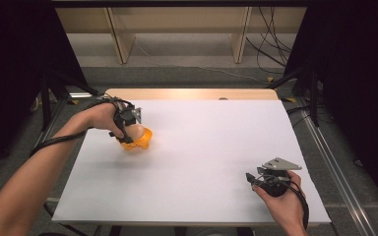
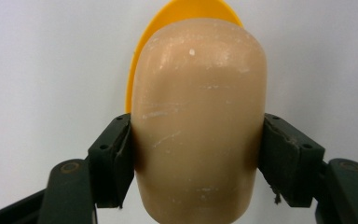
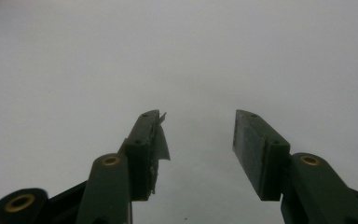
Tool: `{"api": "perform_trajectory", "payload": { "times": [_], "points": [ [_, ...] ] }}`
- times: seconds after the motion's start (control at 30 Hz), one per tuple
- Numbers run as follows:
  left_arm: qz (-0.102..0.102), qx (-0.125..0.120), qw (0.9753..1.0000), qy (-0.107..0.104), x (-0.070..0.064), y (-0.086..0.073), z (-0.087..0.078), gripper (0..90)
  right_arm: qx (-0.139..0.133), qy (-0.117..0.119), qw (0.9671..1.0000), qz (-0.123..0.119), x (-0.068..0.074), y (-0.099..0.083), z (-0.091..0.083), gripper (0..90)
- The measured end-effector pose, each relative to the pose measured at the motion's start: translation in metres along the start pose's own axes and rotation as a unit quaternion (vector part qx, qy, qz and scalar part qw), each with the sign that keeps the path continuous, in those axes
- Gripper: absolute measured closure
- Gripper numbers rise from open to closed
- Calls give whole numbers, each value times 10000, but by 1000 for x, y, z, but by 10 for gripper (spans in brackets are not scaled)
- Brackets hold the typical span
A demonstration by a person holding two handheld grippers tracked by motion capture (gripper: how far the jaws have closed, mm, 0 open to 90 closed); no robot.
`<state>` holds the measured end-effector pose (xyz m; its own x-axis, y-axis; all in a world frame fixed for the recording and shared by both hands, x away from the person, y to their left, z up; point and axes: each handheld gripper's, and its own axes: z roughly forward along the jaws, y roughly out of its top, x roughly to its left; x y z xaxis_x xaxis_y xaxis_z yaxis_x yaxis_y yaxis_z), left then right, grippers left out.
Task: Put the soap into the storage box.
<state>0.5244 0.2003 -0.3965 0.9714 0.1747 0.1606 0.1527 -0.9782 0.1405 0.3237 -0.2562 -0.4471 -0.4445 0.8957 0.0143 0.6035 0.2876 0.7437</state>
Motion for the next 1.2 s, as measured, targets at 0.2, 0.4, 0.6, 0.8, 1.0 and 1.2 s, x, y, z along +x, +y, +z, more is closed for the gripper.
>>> {"api": "perform_trajectory", "payload": {
  "times": [0.2,0.4,0.6,0.8,1.0,1.2],
  "points": [
    [-123,122,9998,-73,3,-2,5,322,13,-36,10000,-3,0,0,-1,521],
    [-236,285,9991,-212,6,1,7,321,15,52,10000,-1,0,0,-1,520],
    [-420,222,9987,-174,6,3,-5,299,89,-27,10000,-26,0,0,-1,519],
    [-494,58,9986,-159,0,-1,-14,287,67,-27,10000,-36,-1,0,-2,519],
    [-719,-240,9971,-18,-13,-13,-26,278,51,43,10000,-27,0,0,-1,519],
    [-1201,-697,9899,298,-38,-31,-33,280,136,-32,9999,88,2,0,-3,518]
  ]
}}
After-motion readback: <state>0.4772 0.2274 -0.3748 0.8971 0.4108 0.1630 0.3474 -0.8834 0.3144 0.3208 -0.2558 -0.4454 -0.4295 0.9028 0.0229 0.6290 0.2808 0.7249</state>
